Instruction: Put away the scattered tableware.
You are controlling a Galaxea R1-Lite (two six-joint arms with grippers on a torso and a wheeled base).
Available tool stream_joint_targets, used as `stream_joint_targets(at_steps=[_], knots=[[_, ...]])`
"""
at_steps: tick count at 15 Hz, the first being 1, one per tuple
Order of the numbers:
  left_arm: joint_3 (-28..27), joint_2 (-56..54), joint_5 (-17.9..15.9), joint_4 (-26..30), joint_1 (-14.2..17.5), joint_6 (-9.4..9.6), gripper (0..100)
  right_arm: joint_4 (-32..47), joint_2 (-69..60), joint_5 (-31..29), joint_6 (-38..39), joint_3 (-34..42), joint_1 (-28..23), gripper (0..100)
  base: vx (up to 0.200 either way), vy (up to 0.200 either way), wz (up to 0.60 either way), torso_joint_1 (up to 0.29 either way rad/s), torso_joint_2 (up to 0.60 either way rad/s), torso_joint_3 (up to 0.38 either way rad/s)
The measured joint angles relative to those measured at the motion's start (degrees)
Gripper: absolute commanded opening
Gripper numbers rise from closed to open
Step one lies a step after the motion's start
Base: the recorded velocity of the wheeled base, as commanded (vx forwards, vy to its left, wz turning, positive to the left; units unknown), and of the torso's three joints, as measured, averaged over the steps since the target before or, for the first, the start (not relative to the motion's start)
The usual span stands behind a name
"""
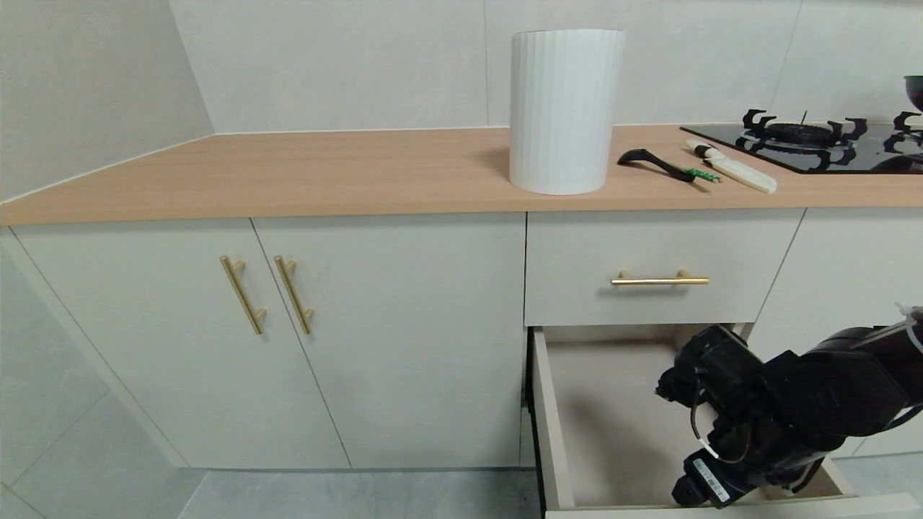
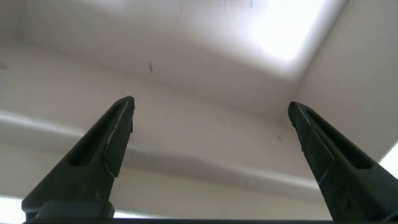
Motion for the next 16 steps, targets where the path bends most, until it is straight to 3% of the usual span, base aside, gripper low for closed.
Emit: stream_joint_targets(at_steps=[4,10,12,14,16], knots=[[0.0,0.0,-0.02,0.0,0.0,0.0,100,4.68,-0.05,0.02,-0.01,0.11,1.63,100,0.0,0.0,0.0,0.0,0.0,0.0],[0.0,0.0,-0.02,0.02,0.02,0.0,100,4.05,0.17,-0.46,0.66,-1.12,1.88,100,0.0,0.0,0.0,0.0,0.0,0.0],[0.0,0.0,0.0,0.0,0.0,0.0,100,3.77,0.09,-0.88,4.32,-3.47,1.4,100,0.0,0.0,0.0,0.0,0.0,0.0],[0.0,0.0,0.0,0.0,0.02,0.0,100,1.0,-0.11,-2.46,8.78,-6.03,0.83,100,0.0,0.0,0.0,0.0,0.0,0.0],[0.0,0.0,-0.02,0.0,0.0,0.0,100,-8.3,-0.52,-5.69,10.47,-6.86,-0.5,100,0.0,0.0,0.0,0.0,0.0,0.0]])
